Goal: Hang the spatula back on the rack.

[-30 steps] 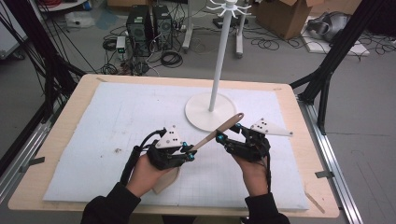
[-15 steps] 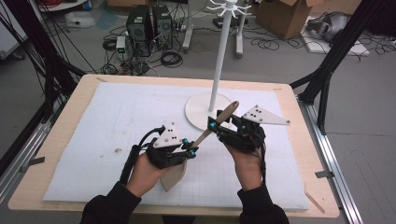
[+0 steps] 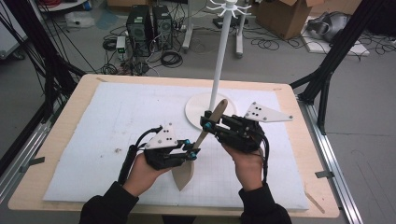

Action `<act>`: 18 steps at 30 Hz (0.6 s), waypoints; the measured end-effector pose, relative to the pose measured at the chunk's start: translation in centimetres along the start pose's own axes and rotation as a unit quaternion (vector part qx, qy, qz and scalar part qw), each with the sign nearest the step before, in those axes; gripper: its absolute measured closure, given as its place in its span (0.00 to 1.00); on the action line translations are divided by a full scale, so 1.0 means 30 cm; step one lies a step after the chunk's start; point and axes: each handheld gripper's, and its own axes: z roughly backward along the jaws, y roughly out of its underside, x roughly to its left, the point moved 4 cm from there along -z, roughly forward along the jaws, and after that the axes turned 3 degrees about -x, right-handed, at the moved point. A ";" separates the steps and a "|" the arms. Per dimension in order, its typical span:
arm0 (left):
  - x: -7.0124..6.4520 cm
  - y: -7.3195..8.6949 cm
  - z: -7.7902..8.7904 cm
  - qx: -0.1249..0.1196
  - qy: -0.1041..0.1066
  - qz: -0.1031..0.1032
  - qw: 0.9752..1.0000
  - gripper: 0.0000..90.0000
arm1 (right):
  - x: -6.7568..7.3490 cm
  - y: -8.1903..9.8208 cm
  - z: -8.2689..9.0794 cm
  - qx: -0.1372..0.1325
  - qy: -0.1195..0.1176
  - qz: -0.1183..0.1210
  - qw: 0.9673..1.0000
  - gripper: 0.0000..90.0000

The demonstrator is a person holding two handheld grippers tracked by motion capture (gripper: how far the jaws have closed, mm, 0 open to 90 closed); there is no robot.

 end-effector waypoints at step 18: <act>0.029 -0.024 0.034 -0.048 0.098 0.023 0.994 0.65 | 0.048 -0.042 -0.019 0.025 -0.104 0.024 0.994 0.82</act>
